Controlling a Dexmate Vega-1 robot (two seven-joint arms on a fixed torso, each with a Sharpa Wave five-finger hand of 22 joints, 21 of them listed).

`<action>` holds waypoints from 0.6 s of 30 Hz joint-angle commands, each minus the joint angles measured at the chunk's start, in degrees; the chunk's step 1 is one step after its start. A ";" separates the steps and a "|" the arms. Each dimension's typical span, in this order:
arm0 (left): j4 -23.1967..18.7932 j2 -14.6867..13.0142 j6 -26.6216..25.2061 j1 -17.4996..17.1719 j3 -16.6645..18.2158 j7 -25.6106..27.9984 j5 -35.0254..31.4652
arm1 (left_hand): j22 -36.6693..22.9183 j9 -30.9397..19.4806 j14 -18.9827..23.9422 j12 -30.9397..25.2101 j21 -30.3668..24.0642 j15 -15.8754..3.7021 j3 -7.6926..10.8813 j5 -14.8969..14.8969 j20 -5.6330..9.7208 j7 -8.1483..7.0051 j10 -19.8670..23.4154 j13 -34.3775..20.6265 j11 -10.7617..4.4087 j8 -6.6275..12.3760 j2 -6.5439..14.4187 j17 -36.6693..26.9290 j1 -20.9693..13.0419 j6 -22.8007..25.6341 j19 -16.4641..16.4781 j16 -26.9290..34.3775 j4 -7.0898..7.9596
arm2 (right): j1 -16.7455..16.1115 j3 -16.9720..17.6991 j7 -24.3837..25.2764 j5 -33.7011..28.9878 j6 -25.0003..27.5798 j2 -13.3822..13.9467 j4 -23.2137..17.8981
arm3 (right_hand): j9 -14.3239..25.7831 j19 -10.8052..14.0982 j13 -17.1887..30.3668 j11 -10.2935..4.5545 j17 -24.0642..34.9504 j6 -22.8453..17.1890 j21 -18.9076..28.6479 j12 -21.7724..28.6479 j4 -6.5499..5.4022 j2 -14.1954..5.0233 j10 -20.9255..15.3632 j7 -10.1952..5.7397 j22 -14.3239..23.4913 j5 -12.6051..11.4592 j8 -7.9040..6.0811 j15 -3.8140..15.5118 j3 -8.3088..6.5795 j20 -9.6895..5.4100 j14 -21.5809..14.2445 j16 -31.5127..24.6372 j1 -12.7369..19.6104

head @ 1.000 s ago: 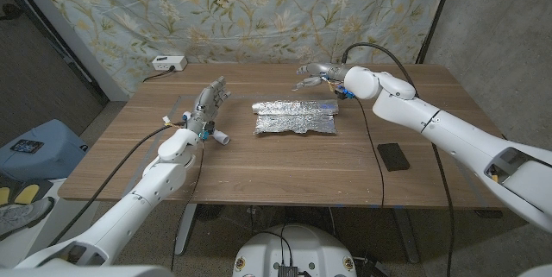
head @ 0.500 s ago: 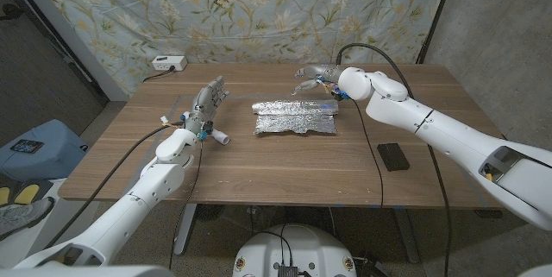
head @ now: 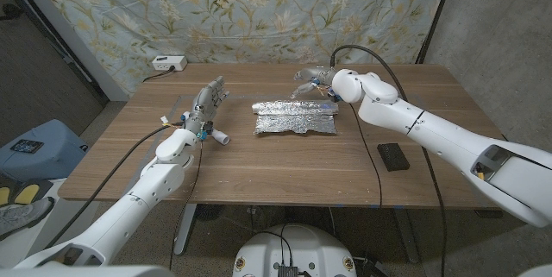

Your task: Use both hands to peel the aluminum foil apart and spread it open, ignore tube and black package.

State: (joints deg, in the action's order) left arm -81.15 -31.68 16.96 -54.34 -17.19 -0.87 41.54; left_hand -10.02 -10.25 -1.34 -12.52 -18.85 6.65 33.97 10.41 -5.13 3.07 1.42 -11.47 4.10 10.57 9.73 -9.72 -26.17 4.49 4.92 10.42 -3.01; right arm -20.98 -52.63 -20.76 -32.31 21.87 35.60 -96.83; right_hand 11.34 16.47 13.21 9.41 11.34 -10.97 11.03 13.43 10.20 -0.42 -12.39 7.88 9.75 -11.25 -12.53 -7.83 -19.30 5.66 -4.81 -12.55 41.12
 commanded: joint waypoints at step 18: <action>-1.04 -0.03 -0.51 -1.03 -0.13 0.31 0.32 | -0.12 -0.17 0.37 0.07 0.44 0.61 -0.09 0.36 -0.21 0.39 0.18 0.01 0.56 0.18 0.72 -0.26 -0.31 0.40 0.08 0.17 -0.23 | 0.67 -4.57 -0.54 -5.06 5.89 -4.75 1.88 | 0.15 2.44 1.30 -0.24 0.99 -2.50 0.72 1.40 -0.30 -0.04 -2.58 2.18 0.12 -0.40 -0.89 1.78 -1.01 0.73 -5.40 -2.20 4.78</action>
State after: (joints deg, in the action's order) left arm -81.53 -31.68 16.76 -54.83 -17.19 -0.93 41.70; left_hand -10.01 -10.26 -1.02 -12.52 -18.45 6.97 33.97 10.41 -5.12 3.28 1.64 -11.48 4.31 10.57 9.97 -9.72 -26.41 4.70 4.92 10.42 -3.00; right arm -20.57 -55.99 -21.50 -36.29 26.28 32.31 -96.03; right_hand 11.34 18.40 14.29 9.25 12.12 -12.84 11.27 14.42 10.11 -0.40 -14.32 7.88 9.75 -11.47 -12.98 -6.35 -19.86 6.35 -9.56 -14.27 45.18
